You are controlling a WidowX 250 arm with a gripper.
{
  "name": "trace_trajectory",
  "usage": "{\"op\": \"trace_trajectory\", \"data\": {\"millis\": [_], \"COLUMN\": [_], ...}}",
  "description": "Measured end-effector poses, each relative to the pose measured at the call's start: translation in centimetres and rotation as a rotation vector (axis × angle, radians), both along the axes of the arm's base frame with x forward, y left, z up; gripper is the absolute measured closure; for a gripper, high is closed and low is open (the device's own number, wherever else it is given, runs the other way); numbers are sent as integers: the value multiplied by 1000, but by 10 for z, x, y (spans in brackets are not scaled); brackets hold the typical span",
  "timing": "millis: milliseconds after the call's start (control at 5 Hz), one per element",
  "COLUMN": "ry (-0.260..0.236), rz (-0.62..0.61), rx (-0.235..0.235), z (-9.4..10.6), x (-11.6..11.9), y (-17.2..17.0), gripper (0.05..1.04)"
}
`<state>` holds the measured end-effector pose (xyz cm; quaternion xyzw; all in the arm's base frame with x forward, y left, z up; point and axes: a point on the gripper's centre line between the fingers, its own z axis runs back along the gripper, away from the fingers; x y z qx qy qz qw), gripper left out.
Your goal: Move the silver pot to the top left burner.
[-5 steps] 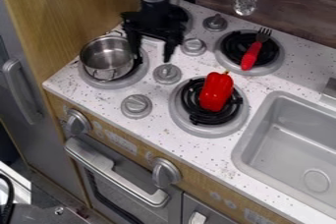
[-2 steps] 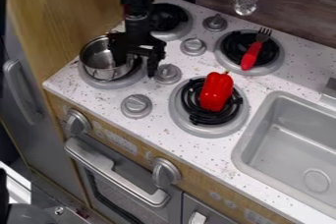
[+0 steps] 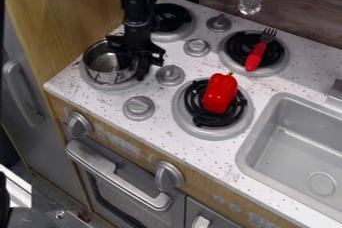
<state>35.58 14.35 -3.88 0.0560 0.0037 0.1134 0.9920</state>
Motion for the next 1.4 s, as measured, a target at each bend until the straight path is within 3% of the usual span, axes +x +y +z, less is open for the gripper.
{"op": "trace_trajectory", "data": {"millis": [200,400,800,1400], "ry": [-77,-151,-220,-292], "rz": [-101,-226,-354,-393], "rx": [36,96,182,248], "z": [8,16,36,9], "x": [8,15,43,96], "y": [-4,-5,-14,-1], "gripper": [934,1016,1028,1028]}}
